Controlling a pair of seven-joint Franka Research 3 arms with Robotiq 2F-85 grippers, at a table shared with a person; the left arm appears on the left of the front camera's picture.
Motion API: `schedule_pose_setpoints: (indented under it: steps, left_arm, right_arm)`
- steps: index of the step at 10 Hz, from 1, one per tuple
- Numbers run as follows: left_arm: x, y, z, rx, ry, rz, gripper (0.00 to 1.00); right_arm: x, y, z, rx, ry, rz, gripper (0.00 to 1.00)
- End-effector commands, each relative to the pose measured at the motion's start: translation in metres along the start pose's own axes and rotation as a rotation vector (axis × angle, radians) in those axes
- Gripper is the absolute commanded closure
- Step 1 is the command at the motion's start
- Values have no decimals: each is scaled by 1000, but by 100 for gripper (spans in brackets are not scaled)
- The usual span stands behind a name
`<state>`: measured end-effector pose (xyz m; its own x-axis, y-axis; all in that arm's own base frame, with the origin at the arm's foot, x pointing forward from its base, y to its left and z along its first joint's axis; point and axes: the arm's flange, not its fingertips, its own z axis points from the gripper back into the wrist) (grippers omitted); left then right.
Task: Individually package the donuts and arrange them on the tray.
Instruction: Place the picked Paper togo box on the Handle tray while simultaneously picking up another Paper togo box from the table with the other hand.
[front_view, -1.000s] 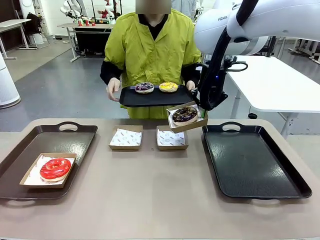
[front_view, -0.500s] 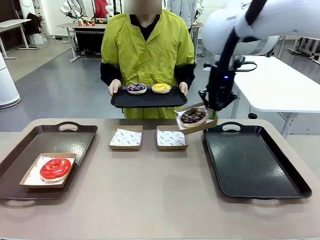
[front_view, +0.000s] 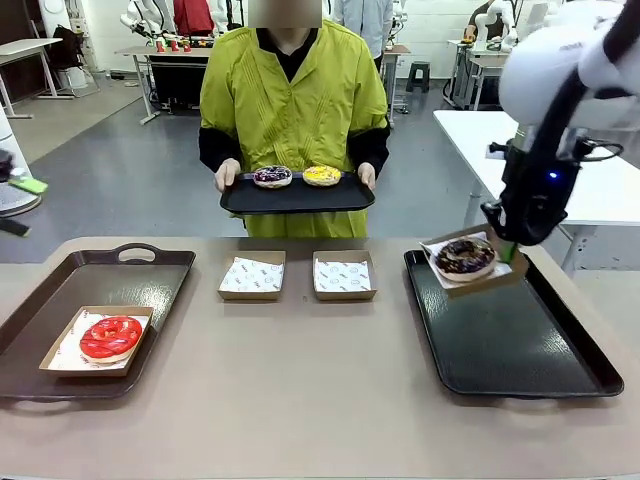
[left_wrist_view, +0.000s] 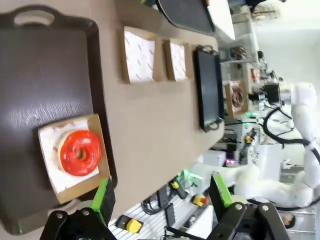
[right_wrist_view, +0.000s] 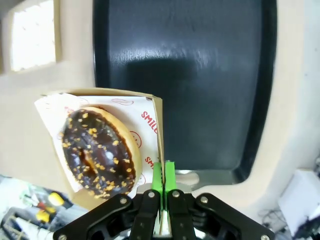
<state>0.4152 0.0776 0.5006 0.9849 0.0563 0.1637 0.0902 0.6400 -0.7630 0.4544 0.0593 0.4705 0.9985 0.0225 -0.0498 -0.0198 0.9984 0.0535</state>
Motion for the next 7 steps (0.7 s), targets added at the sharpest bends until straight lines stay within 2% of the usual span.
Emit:
schedule_pose_setpoints:
  steps: [1, 4, 7]
  left_arm:
    - [19, -21, -36, 170, 58, -9, 1]
    - [41, -50, -99, 317, 71, -56, 1]
    - [51, -62, -158, 455, 78, -99, 1]
  right_arm:
    - [-11, -15, -26, 6, -15, 6, 98]
    - [-8, -25, -60, 9, 32, -19, 98]
    - [-9, -22, -79, -1, 71, -20, 98]
